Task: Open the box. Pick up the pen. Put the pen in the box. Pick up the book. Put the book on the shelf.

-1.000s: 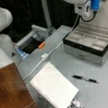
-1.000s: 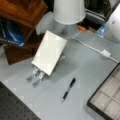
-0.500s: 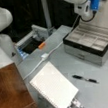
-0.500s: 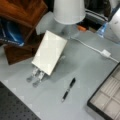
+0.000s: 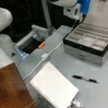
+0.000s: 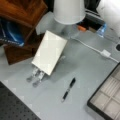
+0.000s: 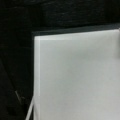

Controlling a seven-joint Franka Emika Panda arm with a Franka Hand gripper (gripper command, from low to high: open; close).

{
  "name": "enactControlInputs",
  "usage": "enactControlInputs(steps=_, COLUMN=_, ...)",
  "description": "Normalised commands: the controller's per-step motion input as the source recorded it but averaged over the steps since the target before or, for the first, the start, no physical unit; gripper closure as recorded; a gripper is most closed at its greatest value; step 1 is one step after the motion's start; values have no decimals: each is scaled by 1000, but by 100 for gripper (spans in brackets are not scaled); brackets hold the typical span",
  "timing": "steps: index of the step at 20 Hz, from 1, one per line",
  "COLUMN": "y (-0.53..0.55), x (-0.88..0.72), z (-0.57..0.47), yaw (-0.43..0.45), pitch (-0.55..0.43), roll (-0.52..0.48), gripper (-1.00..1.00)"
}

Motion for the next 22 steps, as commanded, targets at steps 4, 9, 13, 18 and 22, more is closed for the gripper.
enactControlInputs(steps=4, y=-544, x=202, z=72, yaw=108, pitch=170, roll=-209, gripper=-100)
enactControlInputs(steps=9, y=-514, x=274, z=104, yaw=215, pitch=231, roll=-368, gripper=-100)
enactControlInputs(steps=13, y=-493, x=358, z=143, yaw=292, pitch=244, roll=-392, gripper=-100)
enactControlInputs(steps=18, y=-532, x=443, z=168, yaw=326, pitch=293, roll=-426, gripper=-100)
enactControlInputs(steps=22, y=-433, x=456, z=158, yaw=327, pitch=326, roll=-425, gripper=-100)
